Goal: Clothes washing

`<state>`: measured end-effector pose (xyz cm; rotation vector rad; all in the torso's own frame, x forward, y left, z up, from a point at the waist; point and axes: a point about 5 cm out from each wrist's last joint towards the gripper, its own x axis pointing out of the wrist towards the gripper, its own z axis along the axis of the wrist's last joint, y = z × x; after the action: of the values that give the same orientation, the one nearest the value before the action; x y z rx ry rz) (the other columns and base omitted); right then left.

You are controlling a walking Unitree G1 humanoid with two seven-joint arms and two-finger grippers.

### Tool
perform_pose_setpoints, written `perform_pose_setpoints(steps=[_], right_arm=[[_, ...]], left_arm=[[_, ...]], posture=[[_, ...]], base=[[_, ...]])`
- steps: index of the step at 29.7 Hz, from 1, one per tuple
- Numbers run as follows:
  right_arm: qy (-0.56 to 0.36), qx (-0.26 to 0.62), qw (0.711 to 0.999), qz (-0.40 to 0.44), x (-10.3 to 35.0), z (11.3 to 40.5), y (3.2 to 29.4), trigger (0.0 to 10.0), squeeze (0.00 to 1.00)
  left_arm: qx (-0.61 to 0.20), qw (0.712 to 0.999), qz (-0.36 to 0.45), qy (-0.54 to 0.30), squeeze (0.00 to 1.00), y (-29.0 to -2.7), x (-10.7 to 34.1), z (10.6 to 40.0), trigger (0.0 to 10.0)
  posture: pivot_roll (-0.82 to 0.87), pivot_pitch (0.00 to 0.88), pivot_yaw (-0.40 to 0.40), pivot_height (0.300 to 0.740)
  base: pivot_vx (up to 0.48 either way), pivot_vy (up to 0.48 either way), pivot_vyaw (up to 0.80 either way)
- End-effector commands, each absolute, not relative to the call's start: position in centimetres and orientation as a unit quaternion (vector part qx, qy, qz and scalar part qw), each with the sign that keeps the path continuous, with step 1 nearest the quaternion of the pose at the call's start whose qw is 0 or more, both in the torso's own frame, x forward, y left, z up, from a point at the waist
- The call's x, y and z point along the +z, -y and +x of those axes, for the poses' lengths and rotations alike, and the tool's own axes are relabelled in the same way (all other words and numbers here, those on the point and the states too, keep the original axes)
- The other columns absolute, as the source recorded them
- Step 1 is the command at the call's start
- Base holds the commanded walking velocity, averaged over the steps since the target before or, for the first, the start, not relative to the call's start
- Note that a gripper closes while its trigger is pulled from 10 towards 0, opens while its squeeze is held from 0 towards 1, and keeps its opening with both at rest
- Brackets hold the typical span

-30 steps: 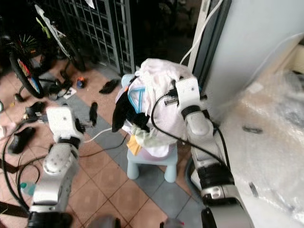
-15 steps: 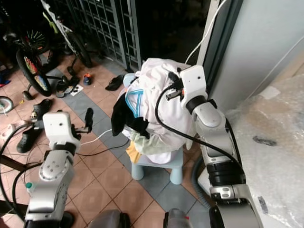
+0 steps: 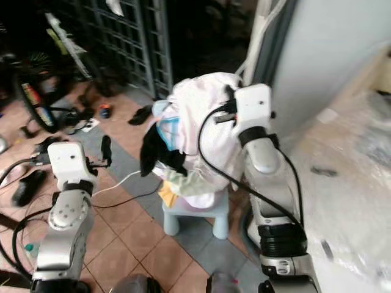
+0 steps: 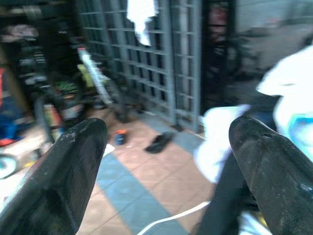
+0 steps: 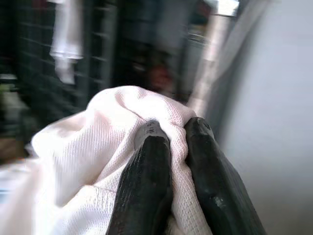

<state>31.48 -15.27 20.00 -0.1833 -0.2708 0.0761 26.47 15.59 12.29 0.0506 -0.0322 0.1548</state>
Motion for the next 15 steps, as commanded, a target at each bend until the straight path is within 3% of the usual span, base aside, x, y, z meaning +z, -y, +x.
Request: perform_pose_setpoints(steps=[1,6,15], right_arm=[[0.162,0.023,0.982,-0.094,21.3,31.1,15.3,10.0,0.0],[0.168,-0.057,0.976,-0.125,21.6,30.8,16.5,10.0,0.0],[0.165,-0.034,0.979,-0.114,20.8,30.7,13.2,10.0,0.0]], left_arm=[[0.075,0.997,0.032,0.005,0.0,-15.5,11.9,26.4,10.0],[0.066,0.997,0.029,0.006,0.0,-14.6,11.8,26.8,10.0],[0.033,0.999,0.012,-0.001,0.0,-12.8,11.4,26.7,10.0]], posture=[[-0.05,0.039,0.083,0.74],[-0.05,0.045,0.084,0.74],[-0.04,0.046,0.078,0.74]], base=[[0.0,0.0,-0.77],[0.0,0.0,-0.77],[0.0,0.0,-0.77]])
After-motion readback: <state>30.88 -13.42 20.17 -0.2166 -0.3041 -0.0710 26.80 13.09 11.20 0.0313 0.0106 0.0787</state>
